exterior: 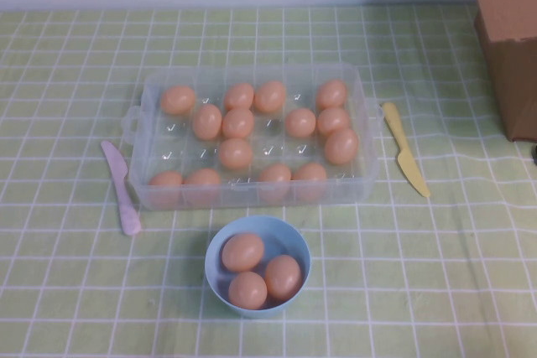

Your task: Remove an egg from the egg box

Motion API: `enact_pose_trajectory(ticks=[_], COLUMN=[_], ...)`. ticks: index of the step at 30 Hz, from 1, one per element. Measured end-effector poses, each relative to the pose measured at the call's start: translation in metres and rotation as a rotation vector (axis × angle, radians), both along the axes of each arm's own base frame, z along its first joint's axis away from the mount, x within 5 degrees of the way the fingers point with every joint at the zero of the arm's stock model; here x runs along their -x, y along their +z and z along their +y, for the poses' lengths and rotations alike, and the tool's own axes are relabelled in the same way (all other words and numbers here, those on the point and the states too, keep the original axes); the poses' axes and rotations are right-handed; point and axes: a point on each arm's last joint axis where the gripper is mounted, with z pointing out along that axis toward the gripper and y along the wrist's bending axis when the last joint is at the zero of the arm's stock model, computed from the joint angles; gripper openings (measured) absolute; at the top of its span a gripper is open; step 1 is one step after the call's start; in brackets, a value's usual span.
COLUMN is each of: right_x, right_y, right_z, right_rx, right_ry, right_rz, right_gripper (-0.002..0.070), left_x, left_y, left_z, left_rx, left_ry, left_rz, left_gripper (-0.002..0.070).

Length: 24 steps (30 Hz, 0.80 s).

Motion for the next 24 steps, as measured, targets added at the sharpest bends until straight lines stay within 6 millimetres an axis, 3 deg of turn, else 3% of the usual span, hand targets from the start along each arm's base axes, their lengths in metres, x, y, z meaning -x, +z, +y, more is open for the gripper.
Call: enact_pose_trajectory(ticks=[8,17,24], right_x=[-0.001,-0.003,-0.003], right_y=[0.003,0.02,0.026], right_z=[0.002,0.005,0.002], right_rx=[-0.084,-0.559,-0.652], right_ry=[0.0,-0.038,-0.067], right_rz=[-0.025,-0.141,-0.191], right_gripper=[-0.0017,-0.0017,-0.0017], left_x=[0.0,0.0,0.0], left_y=[0.0,0.0,0.0], left_z=[0.0,0.0,0.0], left_rx=[0.0,0.0,0.0], left_ry=[0.0,0.0,0.0], left_rz=[0.0,0.0,0.0], left_gripper=[-0.0003,-0.0004,-0.0003])
